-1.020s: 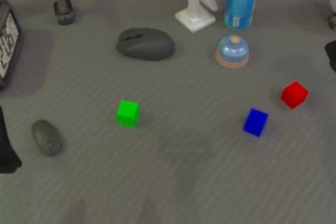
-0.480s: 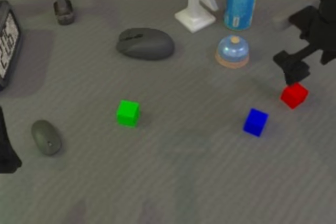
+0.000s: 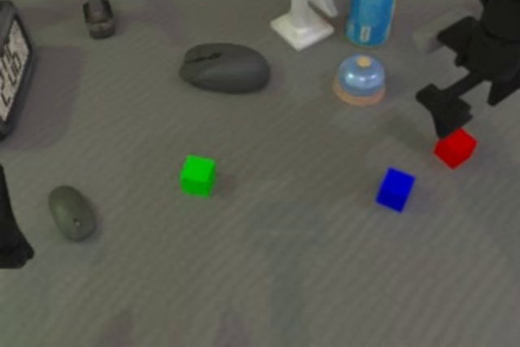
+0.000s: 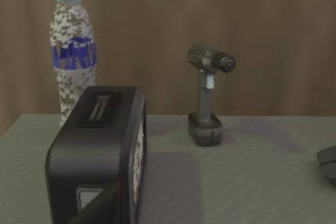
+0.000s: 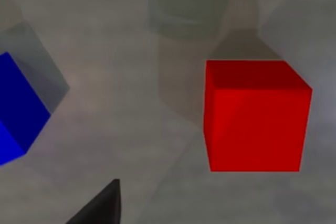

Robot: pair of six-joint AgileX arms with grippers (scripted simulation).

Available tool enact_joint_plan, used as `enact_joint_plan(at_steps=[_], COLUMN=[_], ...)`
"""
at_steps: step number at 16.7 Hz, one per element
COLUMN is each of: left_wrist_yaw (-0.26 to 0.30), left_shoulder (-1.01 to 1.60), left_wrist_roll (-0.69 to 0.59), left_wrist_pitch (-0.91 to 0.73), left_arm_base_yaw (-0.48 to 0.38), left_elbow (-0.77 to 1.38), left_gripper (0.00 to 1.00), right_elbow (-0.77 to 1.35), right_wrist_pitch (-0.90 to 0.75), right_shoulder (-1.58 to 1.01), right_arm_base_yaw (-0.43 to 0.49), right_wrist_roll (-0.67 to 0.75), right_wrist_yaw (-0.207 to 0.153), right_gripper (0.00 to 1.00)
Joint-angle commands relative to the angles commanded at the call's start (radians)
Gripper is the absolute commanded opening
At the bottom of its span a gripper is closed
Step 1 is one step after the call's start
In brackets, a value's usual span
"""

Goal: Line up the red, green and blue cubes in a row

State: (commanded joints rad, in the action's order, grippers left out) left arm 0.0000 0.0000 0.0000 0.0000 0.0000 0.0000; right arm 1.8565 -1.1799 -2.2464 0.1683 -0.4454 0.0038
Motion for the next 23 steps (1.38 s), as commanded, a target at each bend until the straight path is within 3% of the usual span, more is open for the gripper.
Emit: enact_joint_plan(at_steps=[3, 9, 14, 23], left_wrist_yaw=[0.000, 0.000, 0.000, 0.000], left_shoulder=[0.000, 0.000, 0.000, 0.000], left_wrist_roll=[0.000, 0.000, 0.000, 0.000], left_wrist_pitch=[0.000, 0.000, 0.000, 0.000], left_arm_base_yaw=[0.000, 0.000, 0.000, 0.000], left_elbow=[0.000, 0.000, 0.000, 0.000], left_gripper=[1.00, 1.00, 1.00, 1.00], right_elbow=[-0.031, -0.168, -0.180, -0.180], right_wrist_pitch=[0.041, 0.274, 0.291, 0.291], right_shoulder=[-0.015, -0.102, -0.111, -0.111], right_arm_base_yaw=[0.004, 0.007, 0.007, 0.007], right_wrist_roll=[-0.002, 0.001, 0.002, 0.002], right_wrist_yaw=[0.000, 0.001, 0.001, 0.001], right_gripper=[1.00, 1.00, 1.00, 0.32])
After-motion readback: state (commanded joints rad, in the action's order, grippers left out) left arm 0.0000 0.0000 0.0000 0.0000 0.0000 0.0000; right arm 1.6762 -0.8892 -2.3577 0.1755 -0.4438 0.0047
